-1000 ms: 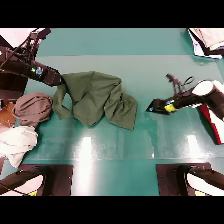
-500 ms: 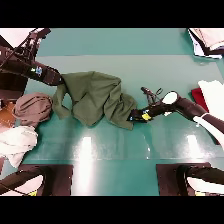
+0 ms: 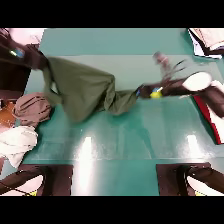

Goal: Fold the shirts.

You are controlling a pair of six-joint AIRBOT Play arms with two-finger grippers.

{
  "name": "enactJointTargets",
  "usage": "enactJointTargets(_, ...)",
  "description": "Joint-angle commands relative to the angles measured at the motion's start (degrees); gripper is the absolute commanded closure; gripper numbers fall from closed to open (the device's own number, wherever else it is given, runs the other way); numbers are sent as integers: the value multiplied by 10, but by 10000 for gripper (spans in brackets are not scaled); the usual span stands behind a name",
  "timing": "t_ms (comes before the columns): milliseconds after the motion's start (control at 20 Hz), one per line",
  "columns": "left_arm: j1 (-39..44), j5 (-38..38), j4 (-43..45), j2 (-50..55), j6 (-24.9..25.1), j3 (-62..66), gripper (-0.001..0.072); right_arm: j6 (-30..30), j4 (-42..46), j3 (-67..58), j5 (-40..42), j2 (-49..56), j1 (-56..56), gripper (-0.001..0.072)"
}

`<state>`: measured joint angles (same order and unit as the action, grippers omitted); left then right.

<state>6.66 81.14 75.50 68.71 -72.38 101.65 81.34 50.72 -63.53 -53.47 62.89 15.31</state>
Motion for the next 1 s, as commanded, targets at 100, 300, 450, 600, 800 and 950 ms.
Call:
enactJointTargets(100,0,8,36,-19,-9,219,681,31,39,-181,-55,-163,-144,697)
enactJointTargets(300,0,-1,31,-109,-7,212,681,50,39,-271,-146,-223,-245,697)
enactJointTargets(450,0,2,0,-146,-8,212,682,63,39,-300,-232,-242,-317,697)
enactJointTargets(600,0,19,-32,-148,-8,155,682,71,39,-299,-366,-231,-375,697)
enactJointTargets(800,0,36,-53,-134,-6,-61,682,71,42,-209,-416,-213,-373,697)
enactJointTargets(950,0,-2,-54,-88,23,-195,682,71,50,-78,-367,-213,-344,697)
